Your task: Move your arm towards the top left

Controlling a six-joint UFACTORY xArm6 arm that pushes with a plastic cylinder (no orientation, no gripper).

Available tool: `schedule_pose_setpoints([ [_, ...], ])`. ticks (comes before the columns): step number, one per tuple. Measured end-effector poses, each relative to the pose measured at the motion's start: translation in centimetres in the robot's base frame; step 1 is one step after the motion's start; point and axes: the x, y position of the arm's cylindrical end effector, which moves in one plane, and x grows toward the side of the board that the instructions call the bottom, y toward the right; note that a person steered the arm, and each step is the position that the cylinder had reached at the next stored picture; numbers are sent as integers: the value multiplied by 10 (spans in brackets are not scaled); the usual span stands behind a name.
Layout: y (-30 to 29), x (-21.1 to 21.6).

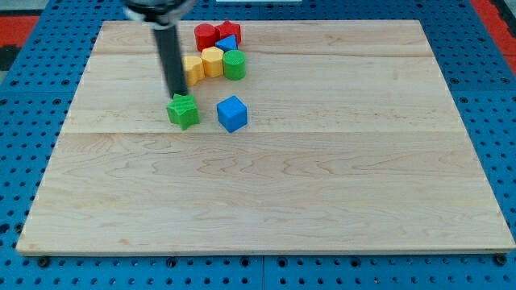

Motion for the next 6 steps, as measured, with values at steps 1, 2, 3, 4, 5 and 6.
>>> schedule_pose_setpoints([
  [1, -6, 41],
  [2, 26, 60],
  [3, 35, 52],
  [4, -48, 14],
  [5, -45, -88],
  [6, 21, -169],
])
